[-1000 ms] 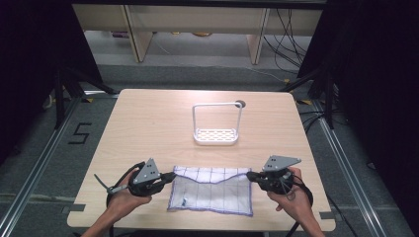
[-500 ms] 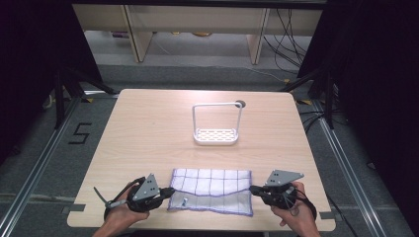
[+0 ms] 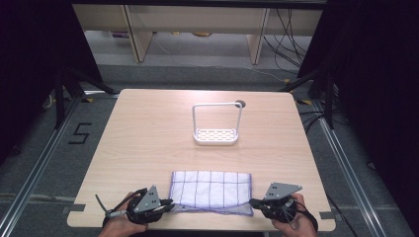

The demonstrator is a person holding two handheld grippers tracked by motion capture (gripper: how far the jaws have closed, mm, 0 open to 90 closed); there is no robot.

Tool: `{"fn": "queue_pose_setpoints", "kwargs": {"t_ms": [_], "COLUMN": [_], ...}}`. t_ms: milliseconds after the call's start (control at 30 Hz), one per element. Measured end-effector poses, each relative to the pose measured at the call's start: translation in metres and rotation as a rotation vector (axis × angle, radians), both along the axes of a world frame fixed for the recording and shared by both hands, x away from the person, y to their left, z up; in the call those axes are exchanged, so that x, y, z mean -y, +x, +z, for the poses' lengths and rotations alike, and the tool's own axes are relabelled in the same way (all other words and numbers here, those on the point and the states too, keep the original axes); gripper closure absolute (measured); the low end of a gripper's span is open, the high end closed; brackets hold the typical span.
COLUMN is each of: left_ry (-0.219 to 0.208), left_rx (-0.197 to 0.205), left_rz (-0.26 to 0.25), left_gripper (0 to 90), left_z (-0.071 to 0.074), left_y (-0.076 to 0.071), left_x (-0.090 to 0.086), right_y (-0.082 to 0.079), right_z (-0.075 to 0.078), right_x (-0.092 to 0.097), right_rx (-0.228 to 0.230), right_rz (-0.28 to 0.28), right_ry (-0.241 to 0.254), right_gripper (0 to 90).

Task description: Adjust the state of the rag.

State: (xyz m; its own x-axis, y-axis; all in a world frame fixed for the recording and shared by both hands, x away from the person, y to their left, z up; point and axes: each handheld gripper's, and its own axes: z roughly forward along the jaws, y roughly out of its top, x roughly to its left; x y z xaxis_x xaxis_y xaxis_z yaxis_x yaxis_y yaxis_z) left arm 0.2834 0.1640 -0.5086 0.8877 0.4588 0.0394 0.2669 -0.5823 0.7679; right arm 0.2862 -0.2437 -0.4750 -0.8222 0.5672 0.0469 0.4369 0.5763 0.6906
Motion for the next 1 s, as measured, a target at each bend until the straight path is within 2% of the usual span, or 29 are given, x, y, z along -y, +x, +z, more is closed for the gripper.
{"fn": "queue_pose_setpoints", "kwargs": {"t_ms": [33,67,100,133,167,200,267,300,333,367,433,467,500,567,600,633,667,700,733,767,867,933,1000], "left_ry": [0.032,0.026,0.008,-0.026,-0.029,-0.064,-0.064,-0.09,-0.083,-0.116,-0.125,-0.138,-0.142,-0.138,-0.122,-0.122,-0.101,-0.114,-0.1,-0.074,-0.058,-0.049,-0.043], "left_rx": [0.004,0.003,0.013,-0.003,0.005,-0.004,0.005,0.003,0.0,-0.005,0.004,0.002,-0.005,0.0,-0.011,-0.011,-0.019,-0.041,-0.051,-0.056,-0.086,-0.094,-0.109], "left_rz": [-0.023,-0.013,-0.023,-0.007,0.0,0.014,0.034,0.047,0.061,0.091,0.133,0.15,0.165,0.177,0.187,0.187,0.18,0.193,0.195,0.192,0.191,0.203,0.201], "left_gripper": [70.0,70.0,68.2,62.5,57.4,57.1,55.4,52.6,49.0,48.5,47.1,45.7,45.2,44.6,44.6,44.6,44.6,44.6,44.8,44.9,45.1,45.2,45.4], "left_z": [0.001,0.001,0.003,0.005,0.008,0.01,0.017,0.018,0.021,0.022,0.026,0.028,0.03,0.032,0.032,0.032,0.032,0.03,0.028,0.027,0.021,0.018,0.015], "left_y": [0.001,-0.001,-0.001,-0.002,0.0,0.0,0.005,0.008,0.013,0.017,0.029,0.037,0.044,0.06,0.072,0.072,0.081,0.087,0.092,0.096,0.105,0.109,0.112], "left_x": [-0.002,-0.002,-0.002,-0.001,-0.003,-0.002,-0.004,-0.004,-0.005,-0.004,-0.005,-0.005,-0.005,-0.005,-0.002,-0.002,-0.001,0.001,0.002,0.003,0.005,0.006,0.007], "right_y": [-0.001,-0.001,-0.001,-0.001,-0.002,-0.002,0.001,0.002,0.005,0.006,0.007,0.01,0.011,0.014,0.016,0.016,0.02,0.025,0.03,0.035,0.055,0.066,0.075], "right_z": [-0.004,-0.004,-0.005,-0.004,-0.003,0.0,0.005,0.008,0.011,0.013,0.016,0.016,0.015,0.01,0.009,0.009,0.007,0.005,0.005,0.005,0.003,0.003,0.001], "right_x": [0.0,0.0,0.0,0.0,0.001,0.002,0.004,0.006,0.007,0.008,0.006,0.006,0.005,0.001,0.002,0.002,0.002,0.002,0.002,0.002,0.002,-0.001,-0.003], "right_rx": [-0.015,-0.015,-0.015,-0.024,-0.015,-0.017,0.003,0.018,0.027,0.041,0.026,0.048,0.046,0.004,0.01,0.01,0.019,0.025,0.018,0.004,0.011,-0.007,-0.001], "right_rz": [-0.004,-0.004,-0.003,0.014,-0.008,-0.033,-0.07,-0.102,-0.118,-0.128,-0.17,-0.165,-0.173,-0.225,-0.219,-0.219,-0.218,-0.235,-0.247,-0.268,-0.288,-0.306,-0.298], "right_ry": [-0.013,-0.013,-0.017,-0.014,-0.006,0.004,0.018,0.03,0.035,0.037,0.045,0.032,0.031,0.027,0.014,0.014,0.013,0.013,0.004,0.01,0.011,0.015,0.018], "right_gripper": [88.5,88.5,88.0,87.0,83.4,78.6,72.2,68.4,67.1,65.1,60.5,58.8,56.6,49.8,48.8,48.8,47.9,47.7,47.7,47.7,47.8,48.3,48.3]}}
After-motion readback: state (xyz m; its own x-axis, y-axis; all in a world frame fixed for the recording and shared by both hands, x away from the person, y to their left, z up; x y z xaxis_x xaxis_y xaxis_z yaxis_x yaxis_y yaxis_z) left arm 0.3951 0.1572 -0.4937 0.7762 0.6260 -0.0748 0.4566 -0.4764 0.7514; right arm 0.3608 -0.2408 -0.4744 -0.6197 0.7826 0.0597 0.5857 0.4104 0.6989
